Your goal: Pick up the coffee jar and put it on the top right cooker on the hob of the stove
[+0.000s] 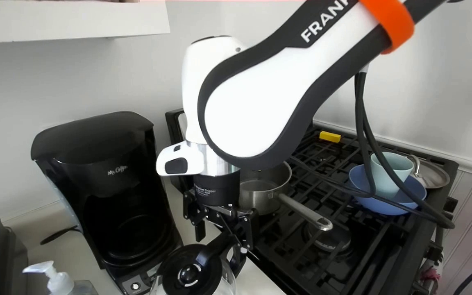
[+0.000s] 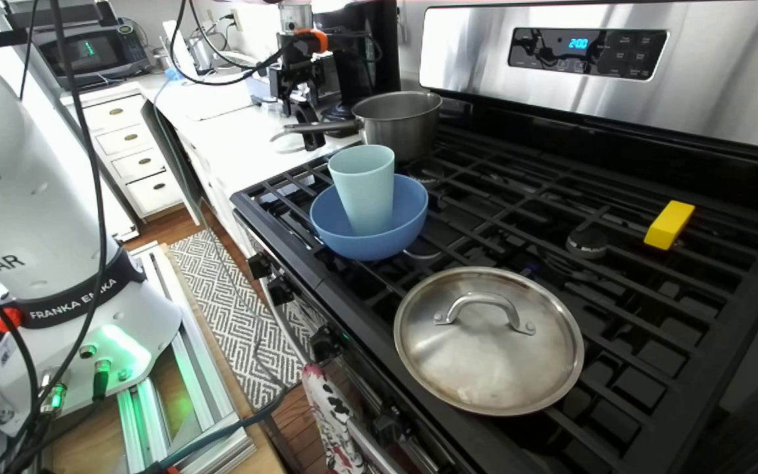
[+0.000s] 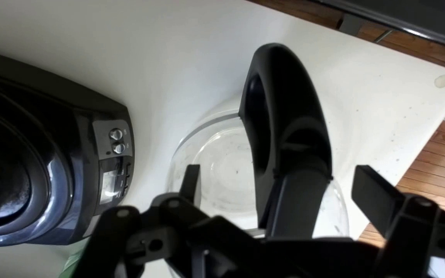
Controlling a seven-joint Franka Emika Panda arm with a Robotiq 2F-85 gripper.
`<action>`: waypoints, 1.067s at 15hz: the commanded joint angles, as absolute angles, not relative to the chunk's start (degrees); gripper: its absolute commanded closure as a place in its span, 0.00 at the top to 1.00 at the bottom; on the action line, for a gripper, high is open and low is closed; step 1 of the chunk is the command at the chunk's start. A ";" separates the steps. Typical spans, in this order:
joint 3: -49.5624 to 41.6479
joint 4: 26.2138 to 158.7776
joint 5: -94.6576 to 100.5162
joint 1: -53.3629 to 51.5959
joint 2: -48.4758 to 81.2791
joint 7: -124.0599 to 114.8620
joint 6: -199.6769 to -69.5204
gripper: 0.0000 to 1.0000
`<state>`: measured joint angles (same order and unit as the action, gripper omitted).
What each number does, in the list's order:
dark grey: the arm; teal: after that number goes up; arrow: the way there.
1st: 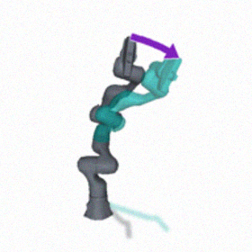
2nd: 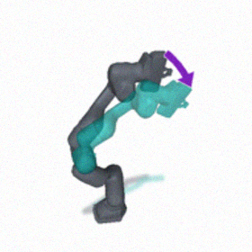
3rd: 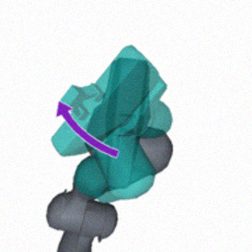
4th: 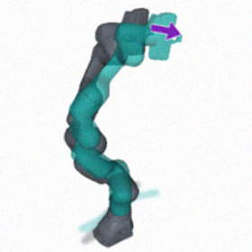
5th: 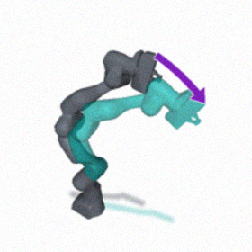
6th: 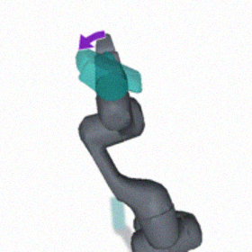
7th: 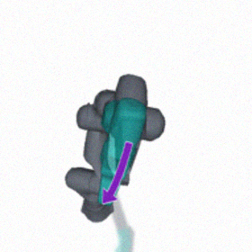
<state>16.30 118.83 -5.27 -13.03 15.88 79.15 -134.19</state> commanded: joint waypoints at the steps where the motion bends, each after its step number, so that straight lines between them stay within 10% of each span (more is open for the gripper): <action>1: 17.33 117.36 -4.66 -13.15 15.99 75.78 -133.13 0.90; 12: 17.04 115.72 -0.66 -13.51 15.06 69.08 -123.95 0.10; 16: 17.30 115.55 -1.18 -13.39 14.42 69.19 -122.35 0.08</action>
<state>17.13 116.01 -2.39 -13.21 15.57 70.81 -124.75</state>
